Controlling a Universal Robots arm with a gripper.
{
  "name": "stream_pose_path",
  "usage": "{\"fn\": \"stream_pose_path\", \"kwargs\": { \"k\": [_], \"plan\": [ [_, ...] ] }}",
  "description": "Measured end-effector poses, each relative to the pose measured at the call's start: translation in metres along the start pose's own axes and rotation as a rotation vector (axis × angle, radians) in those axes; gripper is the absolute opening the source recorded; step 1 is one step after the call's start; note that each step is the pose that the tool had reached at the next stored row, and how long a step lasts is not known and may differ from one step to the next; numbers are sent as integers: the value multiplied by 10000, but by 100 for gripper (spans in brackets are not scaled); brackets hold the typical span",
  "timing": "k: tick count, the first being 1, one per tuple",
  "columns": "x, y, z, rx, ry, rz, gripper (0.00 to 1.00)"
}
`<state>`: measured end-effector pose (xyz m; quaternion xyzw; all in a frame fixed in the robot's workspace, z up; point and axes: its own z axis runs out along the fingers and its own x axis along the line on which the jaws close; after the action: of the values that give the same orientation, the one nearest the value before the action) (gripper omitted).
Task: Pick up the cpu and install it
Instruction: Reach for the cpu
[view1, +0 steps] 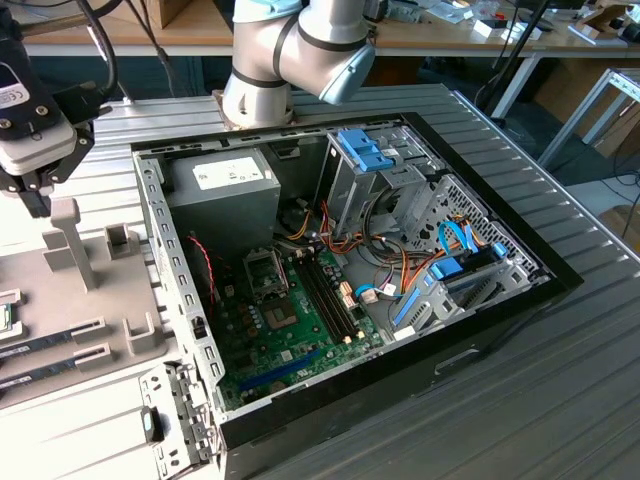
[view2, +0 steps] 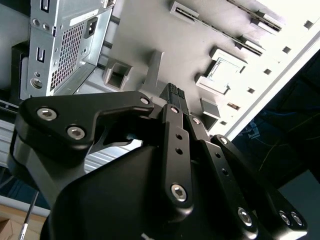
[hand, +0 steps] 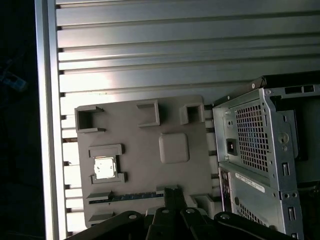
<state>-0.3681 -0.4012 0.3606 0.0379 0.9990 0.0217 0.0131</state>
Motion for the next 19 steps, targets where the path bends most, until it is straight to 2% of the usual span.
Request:
{"fn": "stream_pose_path", "kwargs": {
  "k": [19],
  "plan": [
    [107,-11,69,0,0,-1,10]
  ]
}}
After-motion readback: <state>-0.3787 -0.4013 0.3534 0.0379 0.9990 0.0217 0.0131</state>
